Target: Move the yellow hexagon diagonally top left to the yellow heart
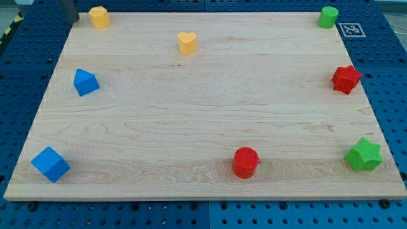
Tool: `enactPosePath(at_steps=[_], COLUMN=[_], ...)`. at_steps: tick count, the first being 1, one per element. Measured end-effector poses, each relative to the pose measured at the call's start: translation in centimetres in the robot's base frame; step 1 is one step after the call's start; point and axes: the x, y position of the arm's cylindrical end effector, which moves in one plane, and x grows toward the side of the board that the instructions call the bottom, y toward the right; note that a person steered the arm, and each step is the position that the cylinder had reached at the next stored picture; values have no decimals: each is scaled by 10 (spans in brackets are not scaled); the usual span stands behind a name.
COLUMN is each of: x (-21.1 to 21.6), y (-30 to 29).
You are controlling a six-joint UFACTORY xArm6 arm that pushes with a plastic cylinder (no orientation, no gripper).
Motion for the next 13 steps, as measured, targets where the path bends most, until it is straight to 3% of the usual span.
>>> enactPosePath(at_steps=[4,9,13], x=[-12,30,4], y=[9,90,101])
